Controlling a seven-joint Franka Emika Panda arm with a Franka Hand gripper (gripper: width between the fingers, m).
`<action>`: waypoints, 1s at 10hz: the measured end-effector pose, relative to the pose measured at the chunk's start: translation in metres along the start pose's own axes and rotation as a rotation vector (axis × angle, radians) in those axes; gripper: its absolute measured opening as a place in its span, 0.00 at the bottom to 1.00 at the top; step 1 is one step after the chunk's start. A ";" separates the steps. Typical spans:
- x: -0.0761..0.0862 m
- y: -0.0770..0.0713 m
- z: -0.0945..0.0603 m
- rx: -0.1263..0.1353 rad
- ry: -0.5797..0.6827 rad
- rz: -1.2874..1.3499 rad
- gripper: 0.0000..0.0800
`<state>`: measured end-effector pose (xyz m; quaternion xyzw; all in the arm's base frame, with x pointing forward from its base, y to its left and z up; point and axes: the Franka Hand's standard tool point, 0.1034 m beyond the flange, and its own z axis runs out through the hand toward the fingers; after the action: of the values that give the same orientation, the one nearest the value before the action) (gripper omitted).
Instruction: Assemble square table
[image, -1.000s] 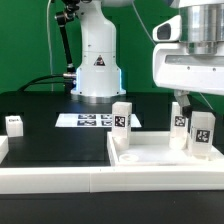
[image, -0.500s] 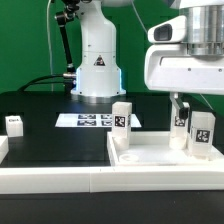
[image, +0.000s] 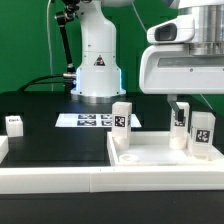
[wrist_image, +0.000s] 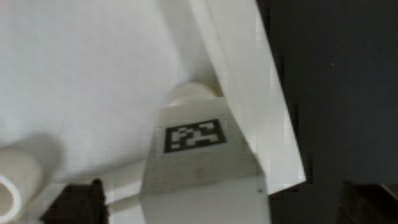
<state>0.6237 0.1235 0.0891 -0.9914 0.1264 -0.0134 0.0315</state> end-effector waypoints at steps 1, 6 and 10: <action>0.001 0.001 0.000 0.000 0.001 -0.065 0.81; 0.003 0.004 -0.001 -0.002 0.003 -0.059 0.36; 0.003 0.005 -0.001 -0.001 0.003 0.114 0.36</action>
Offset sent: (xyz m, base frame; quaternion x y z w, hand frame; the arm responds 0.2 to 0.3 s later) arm 0.0000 0.0000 0.0000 0.0000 0.0000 0.0000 1.0000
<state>0.6255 0.1181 0.0896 -0.9826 0.1826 -0.0130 0.0317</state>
